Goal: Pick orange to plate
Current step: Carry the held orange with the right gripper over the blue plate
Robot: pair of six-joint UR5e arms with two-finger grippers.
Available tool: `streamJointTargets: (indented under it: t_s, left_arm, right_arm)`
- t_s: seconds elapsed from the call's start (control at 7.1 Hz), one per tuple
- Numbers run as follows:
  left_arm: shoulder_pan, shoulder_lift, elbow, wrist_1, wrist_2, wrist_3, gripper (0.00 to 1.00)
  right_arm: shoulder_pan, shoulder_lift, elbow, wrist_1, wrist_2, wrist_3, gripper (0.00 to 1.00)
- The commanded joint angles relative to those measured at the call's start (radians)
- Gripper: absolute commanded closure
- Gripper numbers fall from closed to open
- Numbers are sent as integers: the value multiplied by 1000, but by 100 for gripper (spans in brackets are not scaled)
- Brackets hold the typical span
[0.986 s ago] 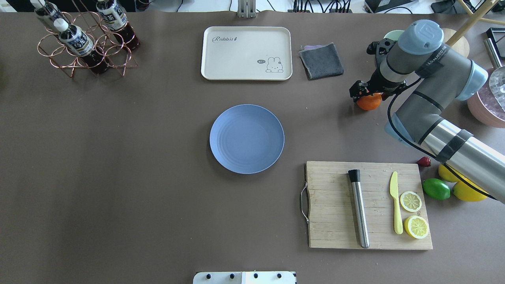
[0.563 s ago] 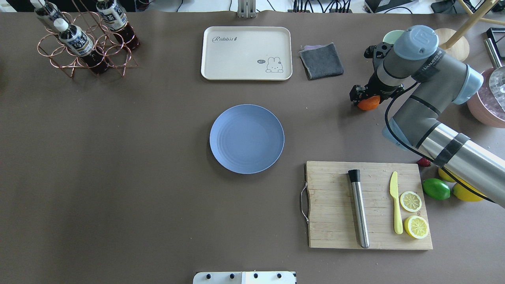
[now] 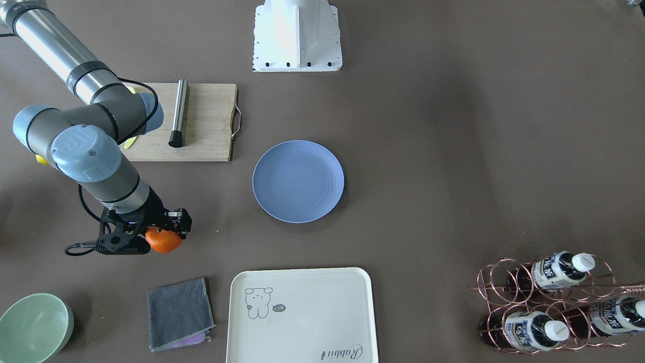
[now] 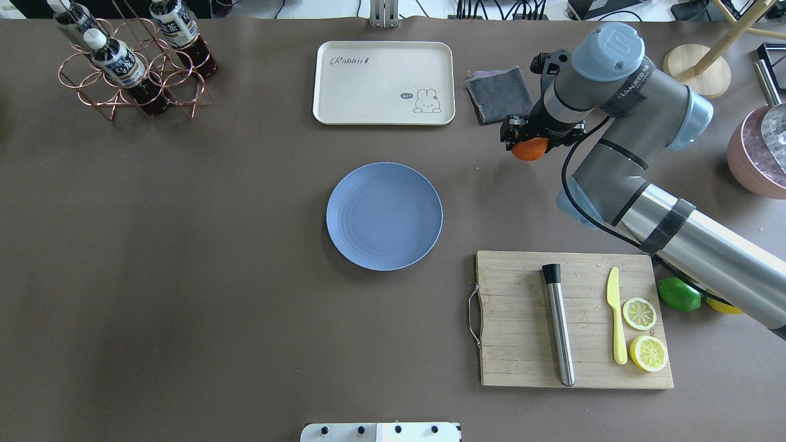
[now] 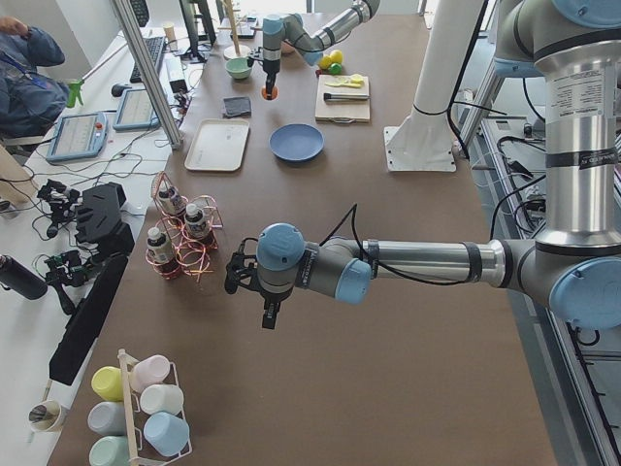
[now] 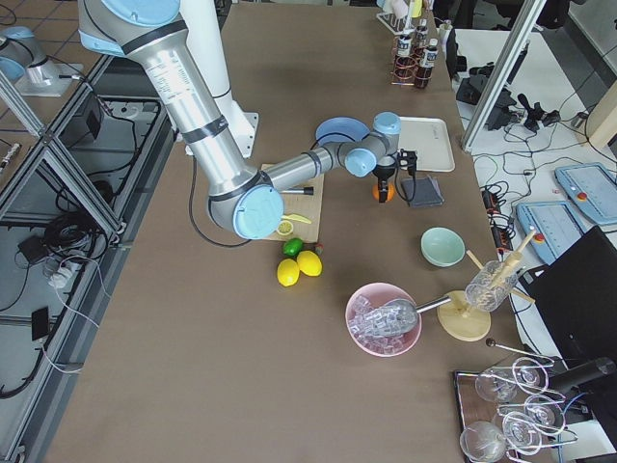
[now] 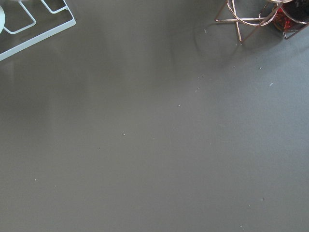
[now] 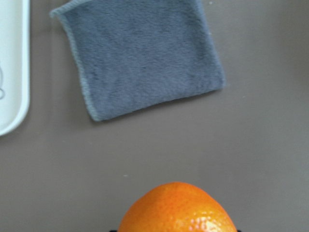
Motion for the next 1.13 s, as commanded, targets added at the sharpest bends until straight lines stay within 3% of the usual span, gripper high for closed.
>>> streamJointTargets:
  t_s: [0.0, 0.14, 0.42, 0.99]
  left_arm:
    - [0, 1, -1, 1, -2, 0, 0]
    - [0, 1, -3, 1, -2, 0, 0]
    - [0, 3, -4, 1, -3, 0, 0]
    - [-1, 10, -3, 1, -2, 0, 0]
  right_arm:
    - [-157, 179, 4, -128, -121, 310, 100]
    - [-221, 239, 4, -210, -183, 319, 100]
    - [-314, 258, 2, -230, -255, 389, 100]
    - [-355, 263, -29, -230, -305, 389, 100]
